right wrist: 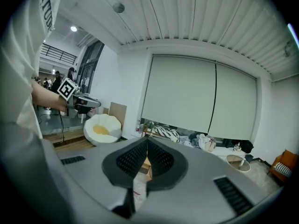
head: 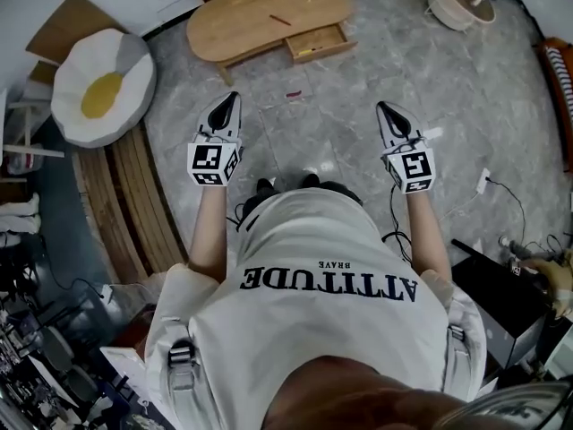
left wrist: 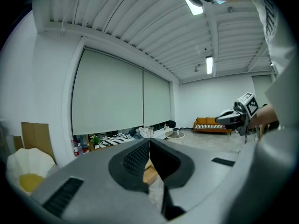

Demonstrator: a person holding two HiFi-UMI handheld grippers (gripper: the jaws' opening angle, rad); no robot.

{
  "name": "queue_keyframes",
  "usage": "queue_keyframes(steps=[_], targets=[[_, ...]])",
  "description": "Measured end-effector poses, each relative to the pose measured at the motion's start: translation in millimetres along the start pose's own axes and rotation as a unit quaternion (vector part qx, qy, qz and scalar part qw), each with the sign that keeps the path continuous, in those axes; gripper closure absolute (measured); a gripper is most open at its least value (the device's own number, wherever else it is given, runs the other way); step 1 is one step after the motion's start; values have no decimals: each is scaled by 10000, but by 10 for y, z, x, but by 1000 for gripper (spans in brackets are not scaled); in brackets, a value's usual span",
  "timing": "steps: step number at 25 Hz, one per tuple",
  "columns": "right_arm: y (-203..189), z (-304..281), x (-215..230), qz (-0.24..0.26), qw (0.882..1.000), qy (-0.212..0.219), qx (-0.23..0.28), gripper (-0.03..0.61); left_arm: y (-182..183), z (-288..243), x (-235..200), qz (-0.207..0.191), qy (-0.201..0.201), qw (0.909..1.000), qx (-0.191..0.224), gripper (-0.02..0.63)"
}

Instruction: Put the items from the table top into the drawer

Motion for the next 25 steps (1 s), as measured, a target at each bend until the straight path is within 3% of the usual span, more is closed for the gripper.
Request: queue_keyframes(steps=[7,13,25], targets=[[-42,-77,216,-41,9997,212,82,560,-3,-130,138,8,122,9999,-52,592],[-101,-168,379,-189,9993,302,85,560,37,-283,161,74,-3,10000,-11,592],[-76,-629,492,-443,9990,65,68,560,-74,-704,-349,85,-183,9998,-21,592]])
Point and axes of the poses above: the fingertips, and each gripper's own axes: z backward along the fingers, x to its right, y out of its top, the point moved 8 cm from there along z, backward along the fingers, and after that the axes turned 3 degrees about -z, right-handed, at the moved point
